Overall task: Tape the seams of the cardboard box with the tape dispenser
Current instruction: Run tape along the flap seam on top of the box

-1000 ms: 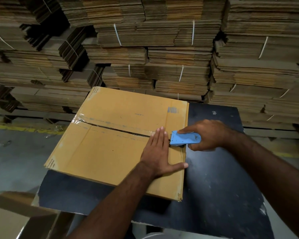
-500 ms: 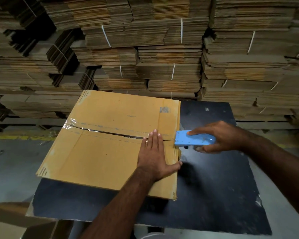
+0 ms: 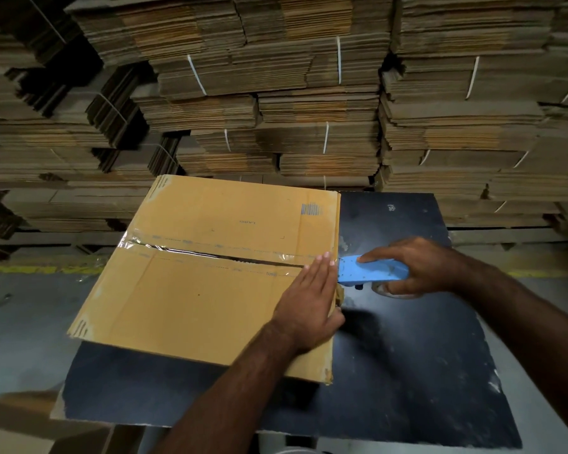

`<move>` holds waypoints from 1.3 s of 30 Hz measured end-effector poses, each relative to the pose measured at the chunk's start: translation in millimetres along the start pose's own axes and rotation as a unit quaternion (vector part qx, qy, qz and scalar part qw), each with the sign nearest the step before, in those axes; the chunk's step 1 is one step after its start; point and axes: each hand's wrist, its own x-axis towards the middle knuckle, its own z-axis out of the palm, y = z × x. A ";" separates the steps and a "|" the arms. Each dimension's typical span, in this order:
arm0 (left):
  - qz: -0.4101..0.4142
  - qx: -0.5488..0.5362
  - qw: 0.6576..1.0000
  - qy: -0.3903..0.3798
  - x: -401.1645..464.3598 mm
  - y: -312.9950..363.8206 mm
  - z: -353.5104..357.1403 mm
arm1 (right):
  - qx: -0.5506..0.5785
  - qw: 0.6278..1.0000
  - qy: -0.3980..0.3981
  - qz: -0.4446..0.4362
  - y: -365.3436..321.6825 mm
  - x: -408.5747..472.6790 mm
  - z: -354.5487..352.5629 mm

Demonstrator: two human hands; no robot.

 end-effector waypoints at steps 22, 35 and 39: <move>-0.026 0.074 0.997 -0.008 6.8 2.8 -5.6 | 0.053 0.996 0.057 0.037 -1.0 -25.6 31.0; -0.020 0.070 0.997 0.019 9.3 0.2 -4.4 | 0.381 0.726 0.450 0.353 -8.4 -39.0 108.4; -0.024 0.096 0.995 -0.011 6.4 6.6 -5.8 | 0.356 0.741 0.444 0.357 -28.1 -26.5 126.2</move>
